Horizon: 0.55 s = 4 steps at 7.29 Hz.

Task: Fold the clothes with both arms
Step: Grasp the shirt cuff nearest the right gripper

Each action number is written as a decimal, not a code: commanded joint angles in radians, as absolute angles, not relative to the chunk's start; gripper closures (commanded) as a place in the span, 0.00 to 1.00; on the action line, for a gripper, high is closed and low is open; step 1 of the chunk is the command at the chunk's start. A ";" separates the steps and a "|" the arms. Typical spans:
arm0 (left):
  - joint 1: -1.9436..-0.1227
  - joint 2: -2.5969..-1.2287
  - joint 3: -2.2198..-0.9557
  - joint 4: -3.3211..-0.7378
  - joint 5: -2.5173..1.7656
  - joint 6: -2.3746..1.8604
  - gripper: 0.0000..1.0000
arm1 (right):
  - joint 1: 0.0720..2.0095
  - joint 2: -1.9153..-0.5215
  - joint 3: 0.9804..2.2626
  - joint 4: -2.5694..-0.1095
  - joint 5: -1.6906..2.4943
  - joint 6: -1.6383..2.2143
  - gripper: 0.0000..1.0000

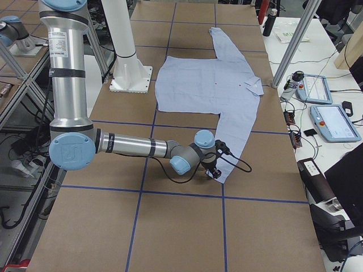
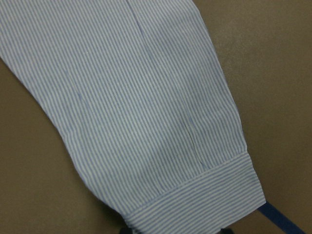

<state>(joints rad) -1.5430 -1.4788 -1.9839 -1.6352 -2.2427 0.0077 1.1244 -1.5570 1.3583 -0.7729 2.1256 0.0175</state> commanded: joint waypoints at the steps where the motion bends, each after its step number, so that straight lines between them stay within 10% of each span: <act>1: -1.543 -1.479 -1.985 -1.635 -2.243 0.008 0.00 | 1.120 -1.557 1.355 -0.773 2.122 0.015 0.35; 4: -1.543 -1.477 -1.991 -1.634 -2.243 0.008 0.00 | 1.115 -1.559 1.341 -0.773 2.106 0.002 0.37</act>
<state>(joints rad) -1.5432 -1.4783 -1.9897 -1.6343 -2.2427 0.0077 1.1166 -1.5574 1.3469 -0.7731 2.1171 0.0097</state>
